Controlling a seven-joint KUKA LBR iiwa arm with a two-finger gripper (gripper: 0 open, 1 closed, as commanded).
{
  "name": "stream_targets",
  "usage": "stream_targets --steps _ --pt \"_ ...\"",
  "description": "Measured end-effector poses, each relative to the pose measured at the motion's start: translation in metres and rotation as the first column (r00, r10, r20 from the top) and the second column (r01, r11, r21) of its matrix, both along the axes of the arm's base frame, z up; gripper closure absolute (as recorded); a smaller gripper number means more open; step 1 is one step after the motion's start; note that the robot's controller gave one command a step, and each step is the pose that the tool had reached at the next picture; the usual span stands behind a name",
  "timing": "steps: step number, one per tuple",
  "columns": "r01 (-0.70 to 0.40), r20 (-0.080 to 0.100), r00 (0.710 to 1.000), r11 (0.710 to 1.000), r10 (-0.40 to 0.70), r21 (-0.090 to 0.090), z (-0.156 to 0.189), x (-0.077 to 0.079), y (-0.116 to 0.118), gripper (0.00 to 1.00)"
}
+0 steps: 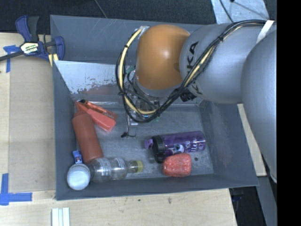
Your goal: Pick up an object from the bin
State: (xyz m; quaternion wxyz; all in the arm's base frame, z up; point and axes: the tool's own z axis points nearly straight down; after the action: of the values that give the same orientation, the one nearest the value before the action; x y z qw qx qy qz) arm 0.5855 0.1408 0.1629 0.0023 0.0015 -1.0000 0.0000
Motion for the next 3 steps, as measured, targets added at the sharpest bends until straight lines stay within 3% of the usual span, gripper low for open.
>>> stream_targets --steps 1,2,3 --pt "0.003 0.008 1.0 1.0 -0.003 0.001 0.005 0.001 -0.001 0.0" --pt "0.02 0.012 1.0 1.0 -0.02 0.002 -0.071 0.024 0.015 0.0" --pt "0.122 0.004 0.992 0.992 -0.122 0.0 -0.086 0.031 0.016 0.0"
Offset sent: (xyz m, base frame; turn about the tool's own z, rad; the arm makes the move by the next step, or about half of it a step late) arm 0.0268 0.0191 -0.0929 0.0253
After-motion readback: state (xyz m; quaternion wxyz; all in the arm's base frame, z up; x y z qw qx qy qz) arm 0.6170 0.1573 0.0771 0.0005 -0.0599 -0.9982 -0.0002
